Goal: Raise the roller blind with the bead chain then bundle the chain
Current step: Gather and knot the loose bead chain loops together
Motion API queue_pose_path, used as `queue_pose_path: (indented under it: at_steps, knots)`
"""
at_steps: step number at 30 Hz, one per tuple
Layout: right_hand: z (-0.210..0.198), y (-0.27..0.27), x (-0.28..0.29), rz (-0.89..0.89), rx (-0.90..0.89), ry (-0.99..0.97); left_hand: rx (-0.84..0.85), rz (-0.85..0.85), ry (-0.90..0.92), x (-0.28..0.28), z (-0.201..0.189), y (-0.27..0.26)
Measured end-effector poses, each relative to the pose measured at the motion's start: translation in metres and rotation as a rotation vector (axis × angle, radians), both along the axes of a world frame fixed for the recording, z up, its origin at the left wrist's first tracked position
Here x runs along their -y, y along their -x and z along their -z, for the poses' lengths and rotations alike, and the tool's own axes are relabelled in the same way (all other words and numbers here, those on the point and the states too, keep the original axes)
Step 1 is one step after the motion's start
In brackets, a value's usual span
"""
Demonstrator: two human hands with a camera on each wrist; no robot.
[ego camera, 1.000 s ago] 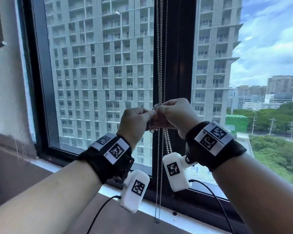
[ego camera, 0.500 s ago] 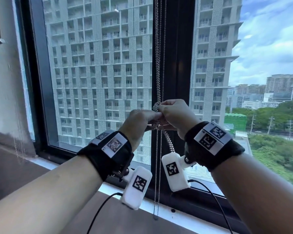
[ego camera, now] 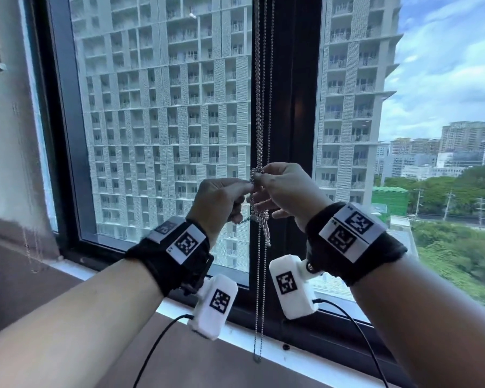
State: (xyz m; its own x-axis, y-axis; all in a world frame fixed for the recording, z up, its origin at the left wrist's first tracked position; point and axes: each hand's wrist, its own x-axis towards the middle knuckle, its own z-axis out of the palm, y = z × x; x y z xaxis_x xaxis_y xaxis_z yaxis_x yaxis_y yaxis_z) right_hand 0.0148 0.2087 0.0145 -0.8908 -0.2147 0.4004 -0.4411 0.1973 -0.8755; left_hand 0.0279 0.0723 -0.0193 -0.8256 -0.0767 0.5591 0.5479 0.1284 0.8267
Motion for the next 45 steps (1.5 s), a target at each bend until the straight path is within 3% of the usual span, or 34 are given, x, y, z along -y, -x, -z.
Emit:
queue_pose_path:
  at_steps: [7,10,13,21,27,33,38,45]
  knots:
    - [0.003,0.006,-0.004,0.118,-0.059,-0.065,-0.018,-0.101,0.119,0.010,0.011,0.003]
    - [0.004,0.007,-0.007,0.115,-0.049,-0.072,0.067,-0.155,0.188,0.014,0.017,0.007]
    - [0.004,0.004,-0.007,0.067,-0.011,-0.044,0.140,-0.078,0.155,0.014,0.021,0.010]
    - [0.008,-0.002,-0.005,0.047,0.015,-0.035,0.182,0.218,-0.159,-0.007,0.016,0.007]
    - [0.011,-0.006,-0.009,0.006,0.056,-0.039,0.061,-0.059,0.065,-0.004,0.028,0.013]
    - [0.008,0.002,-0.016,0.102,-0.150,-0.062,0.148,0.005,0.060,0.000,0.039,0.012]
    - [0.006,0.005,-0.018,0.160,-0.315,-0.052,0.099,-0.031,0.030,-0.001,0.046,0.007]
    - [0.009,0.008,-0.020,0.185,-0.366,-0.025,0.142,0.077,-0.150,-0.008,0.041,0.005]
